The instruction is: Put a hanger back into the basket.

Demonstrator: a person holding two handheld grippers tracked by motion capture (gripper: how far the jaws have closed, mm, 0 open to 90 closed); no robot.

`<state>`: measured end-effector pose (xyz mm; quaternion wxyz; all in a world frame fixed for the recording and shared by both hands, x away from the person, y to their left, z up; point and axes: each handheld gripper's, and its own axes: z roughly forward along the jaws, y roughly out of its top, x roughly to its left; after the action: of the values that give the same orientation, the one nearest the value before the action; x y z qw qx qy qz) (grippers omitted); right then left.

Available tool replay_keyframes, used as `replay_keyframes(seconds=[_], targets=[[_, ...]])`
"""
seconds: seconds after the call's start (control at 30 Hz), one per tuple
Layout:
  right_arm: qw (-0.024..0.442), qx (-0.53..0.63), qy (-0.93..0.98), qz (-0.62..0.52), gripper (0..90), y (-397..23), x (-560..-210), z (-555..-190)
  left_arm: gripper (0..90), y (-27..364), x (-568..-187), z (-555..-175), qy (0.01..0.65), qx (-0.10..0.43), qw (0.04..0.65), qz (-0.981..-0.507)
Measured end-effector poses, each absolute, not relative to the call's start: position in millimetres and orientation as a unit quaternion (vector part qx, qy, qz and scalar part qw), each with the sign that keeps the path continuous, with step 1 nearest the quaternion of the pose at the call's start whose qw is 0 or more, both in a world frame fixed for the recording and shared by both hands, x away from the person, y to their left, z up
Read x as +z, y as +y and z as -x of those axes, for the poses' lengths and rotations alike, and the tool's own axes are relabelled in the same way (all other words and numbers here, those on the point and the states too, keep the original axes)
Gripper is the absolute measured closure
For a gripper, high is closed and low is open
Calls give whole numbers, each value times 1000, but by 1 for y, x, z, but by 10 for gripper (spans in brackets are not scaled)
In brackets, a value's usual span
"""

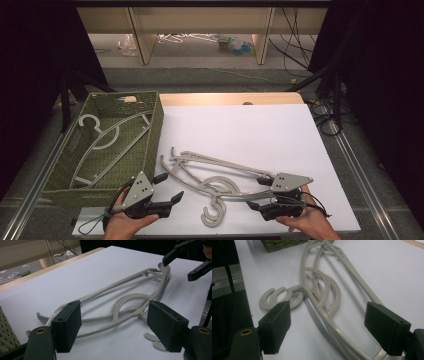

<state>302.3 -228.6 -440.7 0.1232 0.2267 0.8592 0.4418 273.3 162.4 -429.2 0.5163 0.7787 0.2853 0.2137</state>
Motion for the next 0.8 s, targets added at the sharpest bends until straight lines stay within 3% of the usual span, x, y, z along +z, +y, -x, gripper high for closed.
replay_keyframes(seconds=[0.47,0.8], targets=[[135,400,882,-209,205,-221,-449,-311,159,160,-433,-271,288,203,523,-776],[131,348,910,-183,262,-207,-464,-328,163,156,-436,-272,275,201,517,-785]])
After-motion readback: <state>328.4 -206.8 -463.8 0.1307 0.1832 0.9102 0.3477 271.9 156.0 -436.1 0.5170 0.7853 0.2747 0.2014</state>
